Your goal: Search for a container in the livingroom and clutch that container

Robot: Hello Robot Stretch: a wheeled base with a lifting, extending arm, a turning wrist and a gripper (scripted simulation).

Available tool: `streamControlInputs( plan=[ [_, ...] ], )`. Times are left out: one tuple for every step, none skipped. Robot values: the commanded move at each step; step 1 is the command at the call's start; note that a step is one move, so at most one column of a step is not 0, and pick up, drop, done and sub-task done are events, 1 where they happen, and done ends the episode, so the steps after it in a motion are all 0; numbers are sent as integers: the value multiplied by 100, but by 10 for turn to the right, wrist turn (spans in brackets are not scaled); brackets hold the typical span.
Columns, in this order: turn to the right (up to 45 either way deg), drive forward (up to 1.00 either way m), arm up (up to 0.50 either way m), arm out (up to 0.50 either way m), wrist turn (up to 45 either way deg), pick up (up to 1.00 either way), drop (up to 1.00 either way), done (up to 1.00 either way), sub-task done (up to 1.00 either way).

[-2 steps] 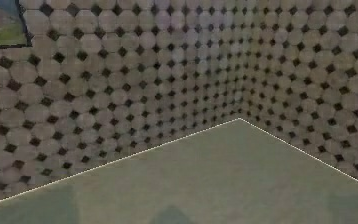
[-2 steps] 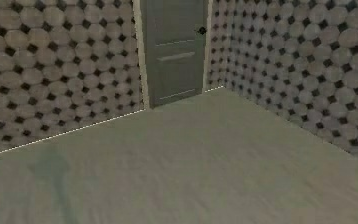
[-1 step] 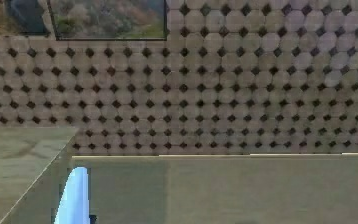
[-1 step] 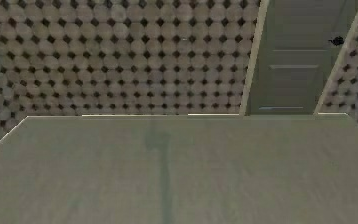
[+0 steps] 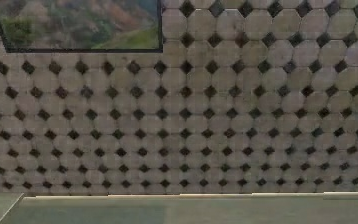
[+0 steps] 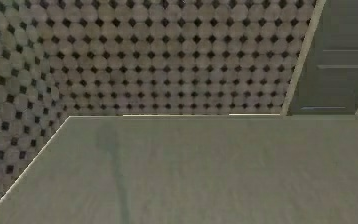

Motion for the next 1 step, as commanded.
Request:
streamControlInputs(
  plan=[
    [-270,0,0,0,0,0,0,0,0]
  ],
)
